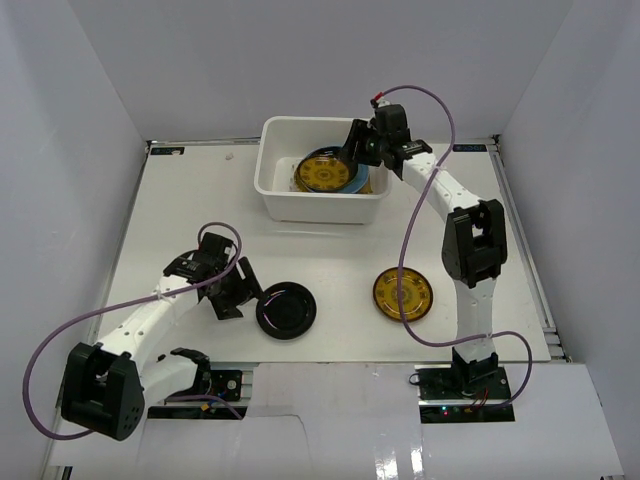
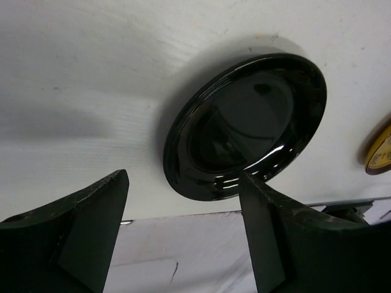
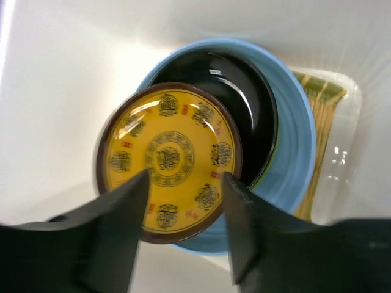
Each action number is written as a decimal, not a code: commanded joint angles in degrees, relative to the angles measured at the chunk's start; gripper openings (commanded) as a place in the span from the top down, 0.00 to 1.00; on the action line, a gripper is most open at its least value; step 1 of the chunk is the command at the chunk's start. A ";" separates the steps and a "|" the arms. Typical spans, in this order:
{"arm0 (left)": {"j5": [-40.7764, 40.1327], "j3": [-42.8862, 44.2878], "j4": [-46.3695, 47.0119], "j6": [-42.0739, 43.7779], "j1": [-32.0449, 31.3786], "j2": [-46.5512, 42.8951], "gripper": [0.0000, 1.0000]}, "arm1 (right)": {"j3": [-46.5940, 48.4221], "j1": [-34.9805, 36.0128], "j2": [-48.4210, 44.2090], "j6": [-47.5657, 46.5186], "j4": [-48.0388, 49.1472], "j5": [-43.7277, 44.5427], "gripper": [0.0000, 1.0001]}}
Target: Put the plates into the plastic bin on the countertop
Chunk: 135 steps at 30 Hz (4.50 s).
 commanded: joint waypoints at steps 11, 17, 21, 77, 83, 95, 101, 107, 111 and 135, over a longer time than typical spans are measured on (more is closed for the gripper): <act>9.54 -6.71 10.72 2.23 0.11 7.21 0.55 | -39.97 -0.07 -38.60 0.20 12.62 2.01 0.57; 8.57 -6.53 12.13 3.11 -0.24 8.18 0.63 | -72.09 -1.30 -66.28 5.04 2.47 9.72 0.46; 8.12 -7.06 12.92 2.59 -0.59 8.27 0.62 | -77.03 -1.56 -83.16 9.78 -11.60 18.00 0.25; 1.09 83.82 8.10 10.49 -0.24 64.52 0.67 | -61.85 -9.91 -76.62 9.27 8.14 -0.09 0.92; 2.93 85.31 10.36 12.07 -0.15 59.62 0.02 | -49.47 -9.30 -60.37 9.53 16.49 1.23 0.92; -3.30 45.45 28.92 14.18 -0.24 14.02 0.02 | -17.64 -2.09 -23.54 8.57 13.87 4.12 0.92; -2.35 23.84 22.60 14.19 -0.15 -8.67 0.02 | -3.39 0.19 -10.08 7.60 6.23 5.53 0.92; 0.47 10.11 15.22 12.70 -0.24 -22.47 0.02 | -1.54 1.25 -5.33 7.34 4.38 9.48 0.91; 0.83 6.66 13.10 11.73 -0.24 -25.13 0.02 | -0.84 1.86 -3.49 6.90 2.89 10.19 0.72; -1.36 22.21 24.25 13.57 -0.15 -15.81 0.02 | -52.82 5.91 -67.51 -3.04 15.71 13.26 0.10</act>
